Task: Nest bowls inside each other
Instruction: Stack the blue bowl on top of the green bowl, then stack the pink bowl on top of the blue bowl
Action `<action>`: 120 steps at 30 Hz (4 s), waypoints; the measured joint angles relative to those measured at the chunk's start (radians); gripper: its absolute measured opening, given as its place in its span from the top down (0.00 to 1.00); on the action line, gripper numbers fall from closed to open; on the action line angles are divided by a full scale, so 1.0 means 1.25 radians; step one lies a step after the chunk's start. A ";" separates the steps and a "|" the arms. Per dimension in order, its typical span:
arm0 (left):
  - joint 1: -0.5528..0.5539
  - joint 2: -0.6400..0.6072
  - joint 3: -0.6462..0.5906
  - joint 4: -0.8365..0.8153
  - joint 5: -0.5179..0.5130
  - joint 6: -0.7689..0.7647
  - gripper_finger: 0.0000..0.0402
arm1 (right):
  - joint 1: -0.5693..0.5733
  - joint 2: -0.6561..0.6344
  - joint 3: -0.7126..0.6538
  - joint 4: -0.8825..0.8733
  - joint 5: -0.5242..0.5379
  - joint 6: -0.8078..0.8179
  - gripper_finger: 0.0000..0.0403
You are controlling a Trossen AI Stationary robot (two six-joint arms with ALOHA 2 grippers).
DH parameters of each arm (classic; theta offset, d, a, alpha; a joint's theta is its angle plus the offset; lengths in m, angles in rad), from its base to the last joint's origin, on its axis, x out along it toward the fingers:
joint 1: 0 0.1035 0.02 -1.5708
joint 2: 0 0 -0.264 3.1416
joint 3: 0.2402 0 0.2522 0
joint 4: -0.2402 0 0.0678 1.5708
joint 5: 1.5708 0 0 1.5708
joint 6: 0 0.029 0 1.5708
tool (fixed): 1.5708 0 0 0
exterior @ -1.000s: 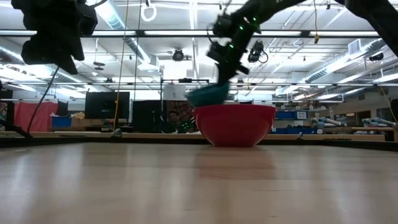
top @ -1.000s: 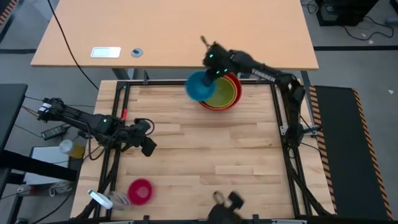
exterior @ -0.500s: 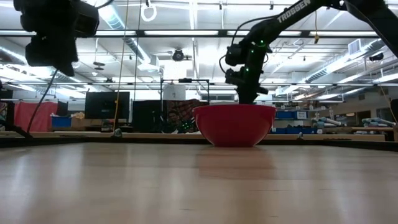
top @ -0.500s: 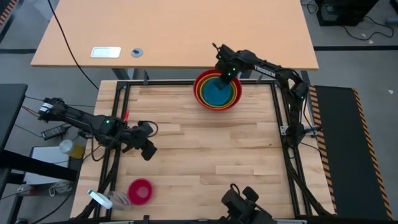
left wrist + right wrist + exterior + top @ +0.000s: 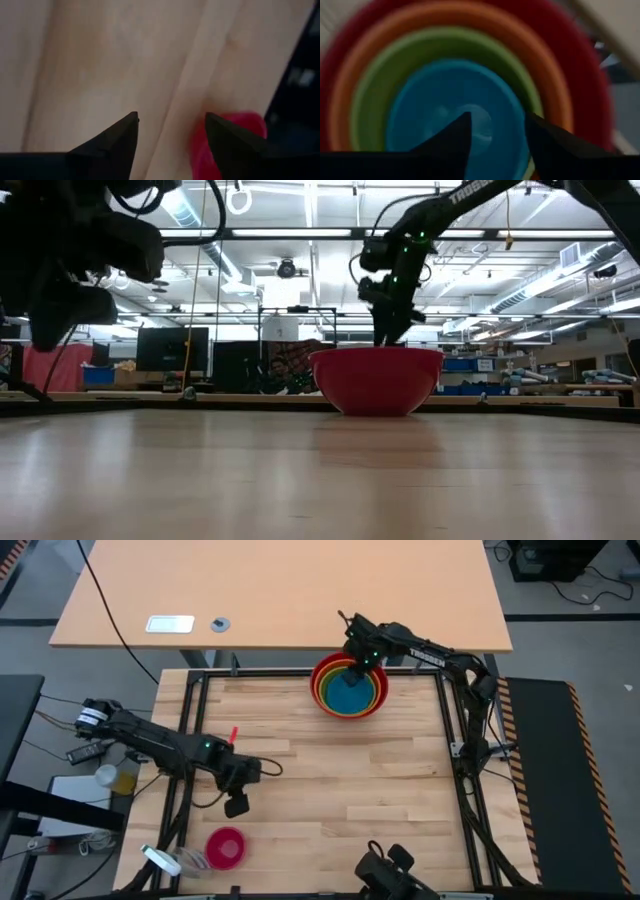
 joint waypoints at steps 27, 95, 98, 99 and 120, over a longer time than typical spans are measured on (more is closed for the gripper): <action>-0.217 0.182 0.001 0.040 0.032 0.124 0.38 | 0.237 -0.312 0.040 -0.006 0.216 0.058 0.39; -0.213 -0.324 0.000 0.099 -0.784 -0.209 0.52 | 0.609 0.213 0.155 0.264 -0.085 0.224 0.40; -0.232 -0.341 0.000 0.075 -0.817 -0.238 0.52 | 0.608 0.268 0.233 0.225 -0.091 0.202 0.40; -0.238 -0.347 0.000 0.070 -0.826 -0.246 0.52 | 0.609 0.284 0.251 0.217 -0.089 0.194 0.40; -0.283 -0.359 0.000 0.066 -0.844 -0.342 0.52 | 0.626 0.413 0.282 0.191 -0.015 0.052 0.43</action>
